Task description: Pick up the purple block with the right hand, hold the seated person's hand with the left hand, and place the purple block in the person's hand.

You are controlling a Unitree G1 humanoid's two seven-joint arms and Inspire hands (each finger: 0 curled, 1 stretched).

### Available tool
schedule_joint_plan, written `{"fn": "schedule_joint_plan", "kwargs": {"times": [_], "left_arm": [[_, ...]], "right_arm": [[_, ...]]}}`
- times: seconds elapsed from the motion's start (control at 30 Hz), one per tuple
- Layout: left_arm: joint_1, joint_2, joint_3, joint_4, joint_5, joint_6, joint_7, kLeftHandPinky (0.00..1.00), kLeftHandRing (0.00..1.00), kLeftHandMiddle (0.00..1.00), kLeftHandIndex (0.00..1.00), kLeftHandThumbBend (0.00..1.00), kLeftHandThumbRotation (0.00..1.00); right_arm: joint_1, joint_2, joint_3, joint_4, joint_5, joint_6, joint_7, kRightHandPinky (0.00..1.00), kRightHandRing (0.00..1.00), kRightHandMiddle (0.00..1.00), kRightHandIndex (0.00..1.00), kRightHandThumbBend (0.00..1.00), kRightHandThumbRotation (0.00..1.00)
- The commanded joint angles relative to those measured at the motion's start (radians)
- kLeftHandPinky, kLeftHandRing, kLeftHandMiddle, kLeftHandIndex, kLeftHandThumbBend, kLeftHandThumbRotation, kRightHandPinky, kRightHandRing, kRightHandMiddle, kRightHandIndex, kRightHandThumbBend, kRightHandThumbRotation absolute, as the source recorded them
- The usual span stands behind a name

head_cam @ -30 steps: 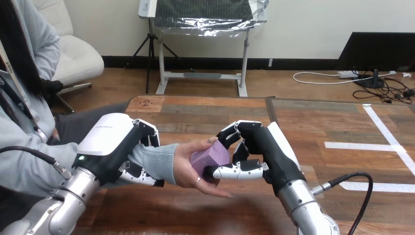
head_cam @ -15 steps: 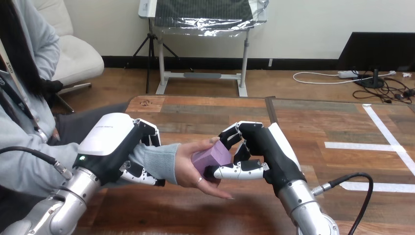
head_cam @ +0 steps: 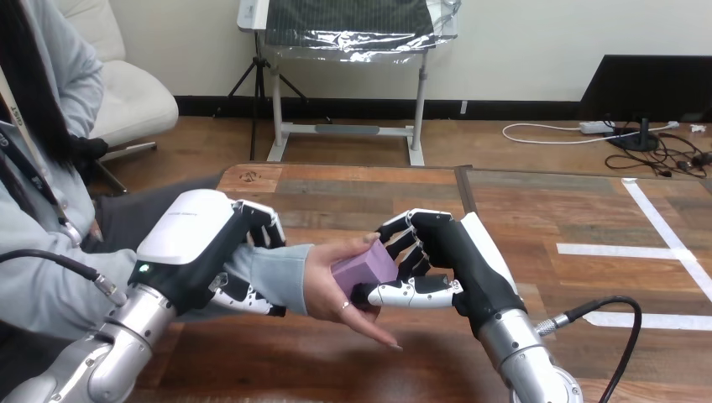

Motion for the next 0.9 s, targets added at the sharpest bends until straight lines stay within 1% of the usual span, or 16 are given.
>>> {"fn": "schedule_joint_plan", "kwargs": {"times": [0.0, 0.13, 0.27, 0.37, 0.43, 0.63, 0.7, 0.87], "left_arm": [[-0.044, -0.020, 0.051, -0.113, -0.050, -0.017, 0.018, 0.38, 0.42, 0.46, 0.48, 0.95, 0.04], [-0.024, -0.022, 0.063, -0.136, -0.071, -0.007, -0.002, 0.44, 0.48, 0.52, 0.54, 0.96, 0.07], [-0.004, -0.021, 0.073, -0.153, -0.071, 0.000, 0.005, 0.48, 0.52, 0.56, 0.59, 0.97, 0.08], [0.011, -0.021, 0.078, -0.163, -0.074, 0.012, 0.007, 0.53, 0.56, 0.60, 0.63, 0.97, 0.12], [0.019, -0.021, 0.081, -0.169, -0.076, 0.017, 0.007, 0.60, 0.62, 0.64, 0.67, 0.97, 0.16], [0.052, -0.023, 0.097, -0.197, -0.072, 0.041, 0.012, 0.69, 0.70, 0.71, 0.74, 0.98, 0.24], [0.063, -0.024, 0.102, -0.203, -0.063, 0.045, 0.026, 0.72, 0.74, 0.74, 0.77, 0.99, 0.28], [0.087, -0.028, 0.113, -0.218, -0.062, 0.057, 0.043, 0.77, 0.79, 0.78, 0.81, 1.00, 0.33]], "right_arm": [[-0.064, 0.010, 0.006, -0.034, -0.009, -0.007, -0.005, 0.42, 0.49, 0.54, 0.63, 0.80, 0.11], [-0.068, 0.007, 0.006, -0.029, -0.024, -0.010, -0.022, 0.49, 0.56, 0.60, 0.68, 0.82, 0.15], [-0.075, -0.001, 0.008, -0.019, -0.046, -0.013, -0.044, 0.55, 0.61, 0.64, 0.71, 0.83, 0.19], [-0.079, -0.002, 0.004, -0.012, -0.051, -0.016, -0.052, 0.61, 0.66, 0.67, 0.73, 0.84, 0.21], [-0.081, -0.002, 0.001, -0.008, -0.050, -0.017, -0.054, 0.66, 0.70, 0.70, 0.76, 0.85, 0.22], [-0.096, -0.009, -0.009, 0.019, -0.046, -0.037, -0.063, 0.72, 0.75, 0.75, 0.80, 0.87, 0.24], [-0.102, -0.015, -0.011, 0.027, -0.050, -0.040, -0.068, 0.74, 0.77, 0.77, 0.82, 0.89, 0.27], [-0.114, -0.027, -0.017, 0.045, -0.048, -0.051, -0.070, 0.75, 0.80, 0.79, 0.84, 0.90, 0.30]]}}
